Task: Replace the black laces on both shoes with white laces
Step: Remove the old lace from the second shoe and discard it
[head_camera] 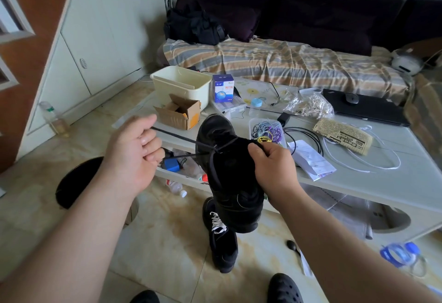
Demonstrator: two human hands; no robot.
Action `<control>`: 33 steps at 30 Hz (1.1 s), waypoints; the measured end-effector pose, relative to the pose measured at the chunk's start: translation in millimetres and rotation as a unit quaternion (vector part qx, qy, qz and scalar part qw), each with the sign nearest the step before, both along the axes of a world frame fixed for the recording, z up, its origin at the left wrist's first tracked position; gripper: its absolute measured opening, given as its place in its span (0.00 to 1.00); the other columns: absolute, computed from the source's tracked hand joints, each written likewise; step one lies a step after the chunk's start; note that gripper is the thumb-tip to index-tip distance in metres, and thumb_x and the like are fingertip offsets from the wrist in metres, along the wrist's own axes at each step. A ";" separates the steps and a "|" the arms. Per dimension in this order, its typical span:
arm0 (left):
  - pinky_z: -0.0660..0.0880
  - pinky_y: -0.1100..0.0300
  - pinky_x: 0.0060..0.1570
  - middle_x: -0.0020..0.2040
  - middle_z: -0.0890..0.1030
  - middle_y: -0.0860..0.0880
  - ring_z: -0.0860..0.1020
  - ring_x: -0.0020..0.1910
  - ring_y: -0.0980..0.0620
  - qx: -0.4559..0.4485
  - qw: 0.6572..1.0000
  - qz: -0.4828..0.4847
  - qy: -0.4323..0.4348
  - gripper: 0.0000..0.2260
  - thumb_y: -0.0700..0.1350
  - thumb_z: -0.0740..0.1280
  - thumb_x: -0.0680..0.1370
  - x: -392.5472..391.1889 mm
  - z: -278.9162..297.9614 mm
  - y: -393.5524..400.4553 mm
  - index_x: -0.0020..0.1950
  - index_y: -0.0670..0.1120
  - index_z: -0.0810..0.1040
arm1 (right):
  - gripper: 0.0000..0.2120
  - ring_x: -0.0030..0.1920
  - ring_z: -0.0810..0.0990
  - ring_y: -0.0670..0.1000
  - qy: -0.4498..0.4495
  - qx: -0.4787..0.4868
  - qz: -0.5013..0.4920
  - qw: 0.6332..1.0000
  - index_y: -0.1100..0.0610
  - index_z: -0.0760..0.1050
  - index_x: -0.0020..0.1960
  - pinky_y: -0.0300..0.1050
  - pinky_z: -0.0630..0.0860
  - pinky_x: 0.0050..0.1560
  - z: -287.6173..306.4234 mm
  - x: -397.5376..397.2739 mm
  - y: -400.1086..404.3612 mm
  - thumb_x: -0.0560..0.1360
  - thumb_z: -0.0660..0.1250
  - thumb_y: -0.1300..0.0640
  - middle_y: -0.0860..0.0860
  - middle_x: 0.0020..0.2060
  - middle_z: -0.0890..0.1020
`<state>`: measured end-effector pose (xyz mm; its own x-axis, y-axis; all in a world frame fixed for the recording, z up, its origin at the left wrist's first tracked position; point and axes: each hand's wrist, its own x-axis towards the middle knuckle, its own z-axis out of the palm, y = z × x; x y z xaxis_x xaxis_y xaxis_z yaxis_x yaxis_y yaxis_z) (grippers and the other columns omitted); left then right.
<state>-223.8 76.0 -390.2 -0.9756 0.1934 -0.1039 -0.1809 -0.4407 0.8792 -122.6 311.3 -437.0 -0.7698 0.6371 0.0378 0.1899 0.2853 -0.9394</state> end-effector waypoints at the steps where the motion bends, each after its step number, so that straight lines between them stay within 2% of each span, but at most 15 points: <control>1: 0.56 0.64 0.22 0.28 0.61 0.55 0.56 0.24 0.56 -0.005 1.000 0.024 0.006 0.16 0.43 0.68 0.82 -0.3 1.2 0.6 0.37 0.53 0.67 | 0.18 0.31 0.67 0.49 -0.003 0.004 -0.003 1.000 0.57 0.70 0.34 0.46 0.66 0.34 0.5 0.0 -0.3 0.79 0.67 0.50 0.46 0.25 0.68; 4: 0.54 0.65 0.25 0.30 0.60 0.54 0.53 0.26 0.56 0.097 0.987 0.112 -0.062 0.04 0.46 0.69 0.83 -4.8 3.3 -4.8 0.48 0.50 0.77 | 0.18 0.31 0.68 0.49 0.008 0.000 -0.005 1.000 0.59 0.71 0.36 0.47 0.67 0.35 3.2 -0.1 -1.8 0.79 0.67 0.49 0.47 0.26 0.70; 6: 0.53 0.64 0.24 0.30 0.58 0.54 0.53 0.26 0.55 0.085 0.977 0.162 -0.107 0.04 0.49 0.68 0.84 -14.3 -3.7 -13.0 0.51 0.50 0.78 | 0.18 0.31 0.68 0.49 0.010 0.023 -0.007 1.000 0.60 0.72 0.38 0.46 0.67 0.35 3.4 1.1 -4.0 0.79 0.66 0.48 0.47 0.27 0.70; 9: 0.63 0.63 0.22 0.38 0.67 0.51 0.64 0.25 0.56 -0.133 0.982 0.121 -0.058 0.06 0.50 0.68 0.82 -20.3 -17.5 -9.2 0.50 0.49 0.76 | 0.18 0.32 0.69 0.50 0.011 0.059 -0.007 0.998 0.60 0.73 0.40 0.47 0.69 0.35 3.3 3.8 -9.9 0.80 0.66 0.47 0.48 0.28 0.71; 11: 0.80 0.54 0.39 0.50 0.75 0.48 0.78 0.39 0.54 -0.256 0.965 0.059 -0.004 0.12 0.56 0.71 0.78 -10.9 -23.1 4.7 0.54 0.51 0.76 | 0.17 0.32 0.68 0.49 0.016 0.063 -0.015 0.998 0.59 0.73 0.39 0.48 0.69 0.36 4.1 3.7 -13.4 0.80 0.66 0.47 0.47 0.28 0.71; 12: 0.81 0.48 0.52 0.58 0.74 0.49 0.80 0.51 0.50 -0.346 0.937 0.040 0.037 0.16 0.62 0.70 0.74 -4.2 -24.9 10.2 0.55 0.55 0.76 | 0.17 0.31 0.68 0.48 0.017 0.058 -0.019 0.998 0.57 0.72 0.39 0.48 0.69 0.36 4.9 3.6 -15.2 0.80 0.65 0.48 0.45 0.27 0.70; 14: 0.73 0.45 0.67 0.70 0.65 0.51 0.72 0.70 0.45 -0.482 0.866 -0.012 0.133 0.19 0.69 0.67 0.70 18.6 -21.1 22.0 0.55 0.61 0.75 | 0.16 0.29 0.66 0.45 0.022 0.047 -0.023 0.998 0.54 0.70 0.37 0.47 0.68 0.35 7.4 4.0 -19.7 0.80 0.65 0.48 0.43 0.25 0.70; 16: 0.67 0.47 0.71 0.77 0.58 0.51 0.60 0.79 0.45 -0.520 0.831 -0.080 0.181 0.22 0.74 0.65 0.69 40.0 -16.8 31.4 0.56 0.63 0.73 | 0.16 0.29 0.67 0.45 0.028 0.045 -0.023 0.998 0.54 0.70 0.38 0.47 0.68 0.34 9.1 5.1 -24.4 0.81 0.65 0.48 0.43 0.26 0.71; 18: 0.69 0.48 0.68 0.76 0.59 0.49 0.63 0.77 0.43 -0.531 0.817 -0.068 0.217 0.26 0.74 0.68 0.67 50.4 -18.4 39.6 0.60 0.66 0.70 | 0.15 0.30 0.66 0.45 0.041 0.042 -0.021 0.998 0.56 0.70 0.40 0.47 0.68 0.34 9.7 6.7 -27.2 0.81 0.65 0.48 0.45 0.28 0.71; 20: 0.74 0.53 0.58 0.66 0.67 0.49 0.76 0.61 0.48 -0.521 0.811 0.015 0.267 0.29 0.62 0.75 0.70 51.9 -20.4 42.7 0.67 0.65 0.66 | 0.16 0.30 0.66 0.46 0.051 0.038 -0.012 0.998 0.58 0.70 0.41 0.46 0.67 0.33 9.3 7.1 -28.4 0.82 0.65 0.48 0.46 0.29 0.70; 22: 0.73 0.59 0.47 0.54 0.77 0.55 0.78 0.48 0.54 -0.493 0.825 0.056 0.272 0.29 0.51 0.75 0.75 47.4 -19.5 40.6 0.71 0.63 0.64 | 0.16 0.31 0.65 0.47 0.056 0.045 0.004 0.997 0.57 0.70 0.40 0.46 0.66 0.33 6.9 7.3 -29.9 0.82 0.65 0.48 0.46 0.29 0.69; 26: 0.70 0.70 0.38 0.37 0.83 0.59 0.80 0.39 0.61 -0.499 0.828 0.074 0.247 0.12 0.50 0.74 0.77 39.4 -18.2 36.4 0.56 0.58 0.74 | 0.19 0.33 0.68 0.49 0.021 0.063 0.035 0.997 0.55 0.70 0.40 0.49 0.70 0.37 3.5 9.0 -32.5 0.81 0.65 0.42 0.47 0.30 0.71; 29: 0.77 0.59 0.48 0.36 0.83 0.63 0.80 0.38 0.64 -0.514 0.814 0.066 0.261 0.04 0.51 0.75 0.76 38.1 -20.6 35.6 0.49 0.57 0.82 | 0.23 0.30 0.70 0.46 -0.002 0.123 -0.001 0.992 0.53 0.69 0.36 0.45 0.70 0.35 15.0 9.0 -30.5 0.76 0.69 0.37 0.45 0.27 0.72; 31: 0.76 0.63 0.46 0.36 0.83 0.66 0.80 0.38 0.67 -0.508 0.819 0.049 0.262 0.03 0.52 0.76 0.75 40.5 -20.5 37.9 0.48 0.56 0.86 | 0.16 0.35 0.74 0.45 0.059 0.230 0.003 0.971 0.51 0.73 0.36 0.44 0.73 0.39 24.2 8.3 -31.2 0.74 0.72 0.42 0.44 0.30 0.76; 33: 0.73 0.70 0.40 0.35 0.83 0.65 0.80 0.39 0.68 -0.500 0.825 0.038 0.260 0.03 0.52 0.77 0.75 43.1 -21.5 41.9 0.47 0.56 0.87 | 0.04 0.45 0.78 0.50 0.078 0.328 0.060 0.940 0.48 0.80 0.42 0.51 0.76 0.47 24.0 4.9 -34.9 0.72 0.70 0.48 0.42 0.38 0.81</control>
<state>-180.7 117.9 -411.7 -0.9436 0.2013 0.2627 0.3309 0.5595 0.7599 -117.7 276.4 -413.0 -0.7875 0.3465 0.5096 -0.0059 0.8227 -0.5685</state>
